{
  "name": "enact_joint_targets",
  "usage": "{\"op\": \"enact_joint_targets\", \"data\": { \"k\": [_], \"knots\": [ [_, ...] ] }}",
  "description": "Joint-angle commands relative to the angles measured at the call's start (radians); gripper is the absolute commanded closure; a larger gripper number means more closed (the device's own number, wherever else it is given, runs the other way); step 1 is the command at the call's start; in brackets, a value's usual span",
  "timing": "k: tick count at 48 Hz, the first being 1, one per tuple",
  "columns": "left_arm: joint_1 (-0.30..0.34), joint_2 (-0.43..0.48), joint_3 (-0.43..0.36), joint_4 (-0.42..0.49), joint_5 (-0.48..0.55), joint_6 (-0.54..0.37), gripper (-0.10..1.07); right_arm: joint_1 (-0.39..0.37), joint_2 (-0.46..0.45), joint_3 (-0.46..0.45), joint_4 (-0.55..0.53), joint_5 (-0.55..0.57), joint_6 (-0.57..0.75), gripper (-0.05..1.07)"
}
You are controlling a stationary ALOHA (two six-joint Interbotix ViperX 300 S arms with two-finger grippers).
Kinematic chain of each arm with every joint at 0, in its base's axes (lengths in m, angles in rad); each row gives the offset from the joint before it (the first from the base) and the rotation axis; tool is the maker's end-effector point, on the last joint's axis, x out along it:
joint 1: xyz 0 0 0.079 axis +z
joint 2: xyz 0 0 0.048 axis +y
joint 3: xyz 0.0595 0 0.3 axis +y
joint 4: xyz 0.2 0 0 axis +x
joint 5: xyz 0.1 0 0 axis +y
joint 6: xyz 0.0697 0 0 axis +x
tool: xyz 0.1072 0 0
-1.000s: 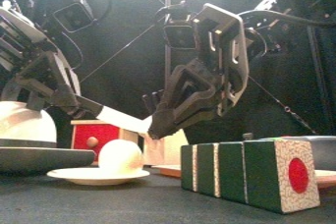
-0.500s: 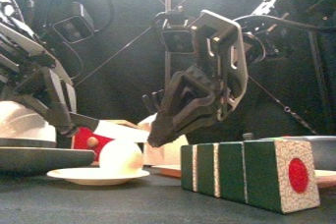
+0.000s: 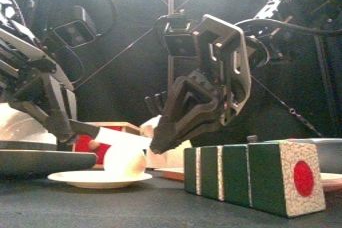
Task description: Cut egg
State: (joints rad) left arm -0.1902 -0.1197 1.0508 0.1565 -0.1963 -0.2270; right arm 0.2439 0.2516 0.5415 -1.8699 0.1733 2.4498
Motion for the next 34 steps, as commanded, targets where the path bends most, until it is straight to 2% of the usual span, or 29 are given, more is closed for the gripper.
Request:
{"op": "enact_joint_targets", "data": {
  "k": [1,34],
  "knots": [
    [0.003,-0.002,-0.014,0.002,-0.002,0.002,0.50,-0.003,-0.017,-0.023,0.006,-0.002,0.002,0.69],
    [0.003,0.058,-0.034,0.002,0.011,0.000,0.50,-0.005,0.012,-0.025,0.040,-0.003,0.002,0.70]
  ]
}}
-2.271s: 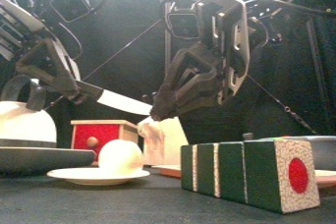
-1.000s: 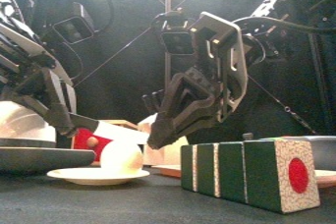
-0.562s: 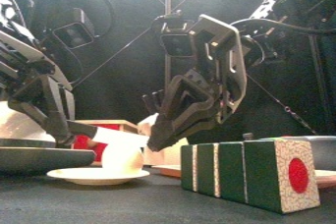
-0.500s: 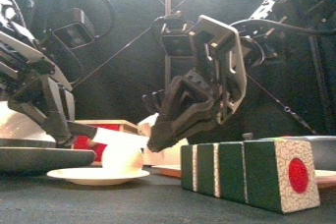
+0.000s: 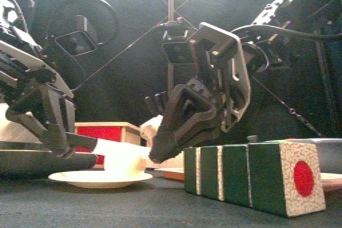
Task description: Cut egg
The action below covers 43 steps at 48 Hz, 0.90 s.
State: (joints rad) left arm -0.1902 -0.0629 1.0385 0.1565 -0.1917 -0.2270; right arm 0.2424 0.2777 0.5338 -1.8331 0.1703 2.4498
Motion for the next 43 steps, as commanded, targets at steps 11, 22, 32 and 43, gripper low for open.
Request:
{"op": "enact_joint_targets", "data": {
  "k": [11,22,32,43],
  "knots": [
    [0.000,0.021,-0.041,0.002,0.060,0.000,0.50,-0.003,-0.005,-0.017,0.014,0.000,0.002,0.70],
    [-0.003,0.035,-0.058,0.002,0.097,0.000,0.50,-0.003,0.003,-0.023,0.020,0.000,0.002,0.70],
    [-0.005,0.037,-0.058,0.002,0.098,0.000,0.50,-0.003,0.014,-0.028,0.020,-0.008,0.002,0.70],
    [-0.006,0.035,-0.060,0.002,0.098,0.000,0.50,-0.003,0.020,-0.026,0.020,-0.017,0.002,0.70]
  ]
}}
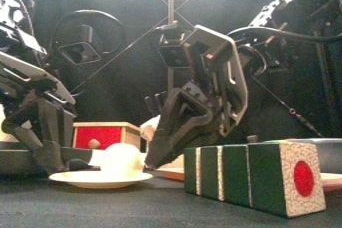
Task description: Cut egg
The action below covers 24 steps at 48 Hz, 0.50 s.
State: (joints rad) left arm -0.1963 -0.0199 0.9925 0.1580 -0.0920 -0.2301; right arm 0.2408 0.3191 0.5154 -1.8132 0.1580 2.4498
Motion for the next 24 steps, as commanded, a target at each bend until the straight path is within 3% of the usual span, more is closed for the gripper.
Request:
{"op": "enact_joint_targets", "data": {
  "k": [1,24],
  "knots": [
    [0.000,-0.008,-0.015,0.000,-0.002,0.003,0.50,-0.003,-0.021,-0.008,0.000,-0.005,0.003,0.70],
    [0.000,-0.058,-0.026,0.000,-0.002,0.003,0.50,-0.002,-0.052,-0.006,-0.011,-0.003,0.000,0.70]
  ]
}}
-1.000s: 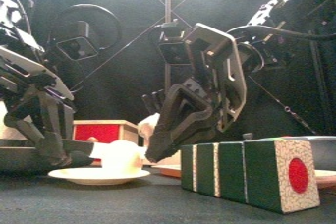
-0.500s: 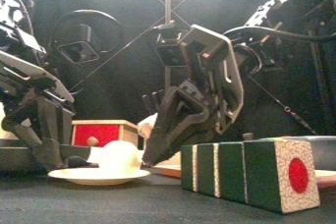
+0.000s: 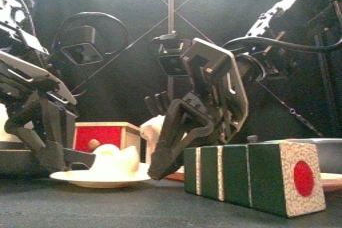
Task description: Cut egg
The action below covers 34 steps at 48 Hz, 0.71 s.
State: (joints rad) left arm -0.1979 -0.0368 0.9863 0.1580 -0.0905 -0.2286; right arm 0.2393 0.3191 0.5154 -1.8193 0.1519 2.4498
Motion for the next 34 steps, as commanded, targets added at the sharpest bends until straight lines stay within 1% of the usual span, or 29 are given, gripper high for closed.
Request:
{"op": "enact_joint_targets", "data": {
  "k": [1,11,23,29,34],
  "knots": [
    [0.000,-0.048,-0.020,0.000,-0.003,0.002,0.50,-0.002,-0.057,-0.006,-0.006,0.005,0.000,0.69],
    [-0.011,-0.117,-0.018,0.000,-0.005,0.000,0.50,-0.003,-0.100,0.002,-0.023,0.009,0.000,0.69],
    [-0.009,-0.178,-0.017,0.000,-0.011,0.003,0.50,-0.008,-0.146,0.008,-0.083,0.023,0.000,0.68],
    [-0.008,-0.204,-0.012,-0.002,-0.011,0.000,0.50,-0.025,-0.173,0.017,-0.117,0.031,0.000,0.63],
    [0.000,-0.219,-0.012,-0.006,-0.012,-0.002,0.50,-0.049,-0.202,0.031,-0.135,0.043,0.000,0.55]
  ]
}}
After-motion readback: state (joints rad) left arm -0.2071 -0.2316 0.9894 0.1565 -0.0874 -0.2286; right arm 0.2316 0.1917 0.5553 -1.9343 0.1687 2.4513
